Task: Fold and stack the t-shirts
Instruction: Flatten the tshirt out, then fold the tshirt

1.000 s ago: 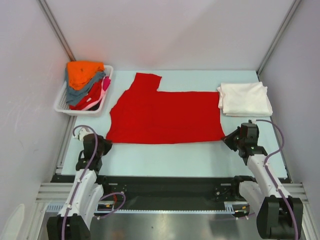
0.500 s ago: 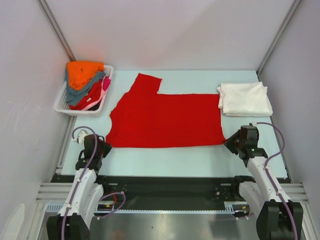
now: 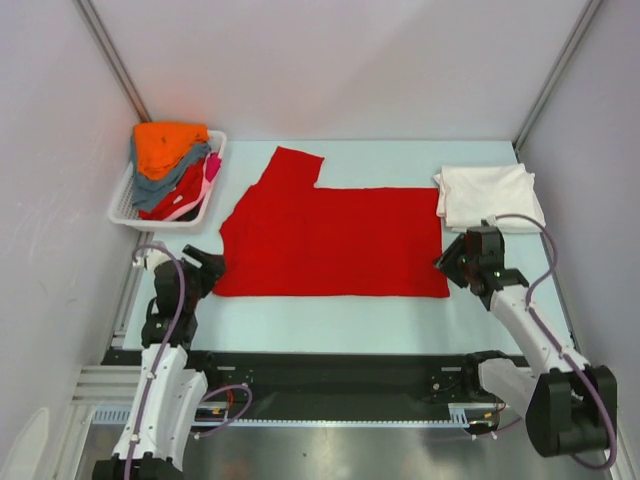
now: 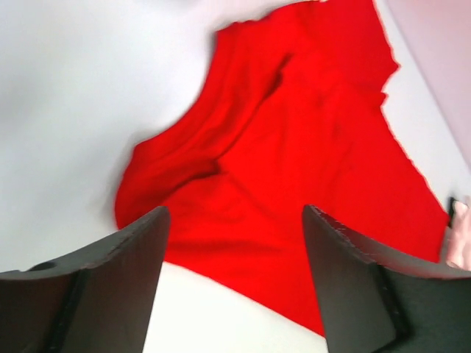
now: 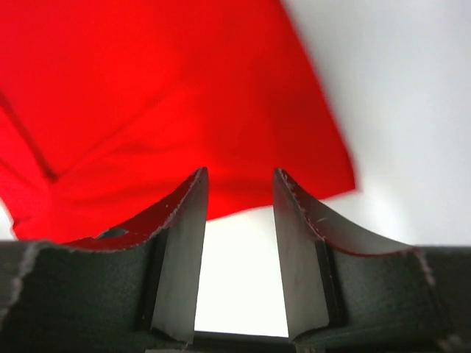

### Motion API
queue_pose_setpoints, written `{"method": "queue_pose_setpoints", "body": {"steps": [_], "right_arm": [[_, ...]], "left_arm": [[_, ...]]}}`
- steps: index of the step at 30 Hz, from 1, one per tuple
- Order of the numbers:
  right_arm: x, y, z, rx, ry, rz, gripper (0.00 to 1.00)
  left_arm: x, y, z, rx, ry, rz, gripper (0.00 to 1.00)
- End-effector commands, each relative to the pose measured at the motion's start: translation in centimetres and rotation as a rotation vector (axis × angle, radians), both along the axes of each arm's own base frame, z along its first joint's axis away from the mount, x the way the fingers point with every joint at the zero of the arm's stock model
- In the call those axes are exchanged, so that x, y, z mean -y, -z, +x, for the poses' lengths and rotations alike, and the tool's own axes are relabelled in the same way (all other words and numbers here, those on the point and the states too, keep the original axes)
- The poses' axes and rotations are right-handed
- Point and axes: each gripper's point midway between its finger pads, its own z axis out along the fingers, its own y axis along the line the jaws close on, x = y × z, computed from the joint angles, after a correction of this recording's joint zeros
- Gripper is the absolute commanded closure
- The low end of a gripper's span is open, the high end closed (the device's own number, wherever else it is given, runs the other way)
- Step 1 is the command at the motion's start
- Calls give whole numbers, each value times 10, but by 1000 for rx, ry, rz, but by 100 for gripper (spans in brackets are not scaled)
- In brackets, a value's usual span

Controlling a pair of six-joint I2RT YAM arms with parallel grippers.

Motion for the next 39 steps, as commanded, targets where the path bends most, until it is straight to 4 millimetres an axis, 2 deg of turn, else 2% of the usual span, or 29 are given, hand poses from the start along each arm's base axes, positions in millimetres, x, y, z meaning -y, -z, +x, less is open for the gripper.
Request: {"method": "queue_pose_setpoints", "body": {"steps": [1,2,3,6,7,9,10,11,12,13,14,15,16,17,18,19,21,22,24,25,30,31,32,33,35,36,37,38,39], "right_arm": [[-9,-51,49,158,-39,-48,56],[-11,-55,55,170,-44,-46,56],[-14,-58,67,173,-48,-39,56],[-18,-66,92,204,-50,-32,56],[-19,-68,107,206,-50,-39,56],[-16,-72,125,211,-51,-80,55],[-18,-73,143,202,-55,-90,55],[-16,-72,151,194,-51,-106,55],[-15,-68,160,181,-60,-127,55],[-16,-69,169,182,-73,-136,58],[-16,-64,186,166,-72,-154,58],[-14,-64,195,164,-79,-180,58],[-15,-64,204,168,-90,-195,58],[-15,-60,223,164,-92,-212,58],[-13,-58,232,157,-92,-231,58],[-12,-50,237,129,-108,-254,57],[-11,-42,262,110,-110,-284,57],[-10,-38,267,88,-120,-304,56],[-7,-29,288,70,-110,-336,56],[-5,-23,290,47,-114,-351,56],[7,-7,309,10,-110,-412,54],[10,-3,314,7,-110,-407,53],[11,-2,316,8,-110,-408,52],[16,2,317,-3,-104,-409,52],[21,8,322,-12,-100,-413,52],[27,9,324,-18,-95,-418,51],[29,11,324,-20,-98,-419,51],[30,14,326,-25,-98,-421,51],[32,17,326,-31,-97,-422,51]], "left_arm": [[17,-43,22,115,107,6,20],[28,-55,30,165,161,-10,17],[32,-60,34,181,179,-14,9],[52,-71,55,218,235,-28,2],[62,-82,60,237,260,-28,1],[76,-83,77,233,298,-2,0],[81,-101,87,265,310,3,0],[85,-91,101,224,317,7,0],[89,-94,109,225,336,13,0],[92,-111,124,261,342,13,0],[94,-114,133,261,349,17,0],[96,-98,147,213,351,25,0],[96,-113,162,242,336,33,1],[96,-113,171,236,331,37,1],[98,-95,184,192,337,49,1],[94,-107,200,221,302,67,1],[94,-102,219,205,293,87,1],[96,-95,239,191,300,109,1],[98,-92,258,181,314,136,2],[101,-84,278,164,320,144,3],[109,-59,334,117,340,181,5],[111,-74,348,138,336,185,5],[112,-45,359,85,337,187,5],[112,-62,375,119,325,183,4],[115,-44,390,84,333,153,4],[115,-11,398,32,334,124,5],[115,-22,409,48,327,118,5],[115,-18,414,40,322,118,6],[114,4,418,8,320,123,6]]}}
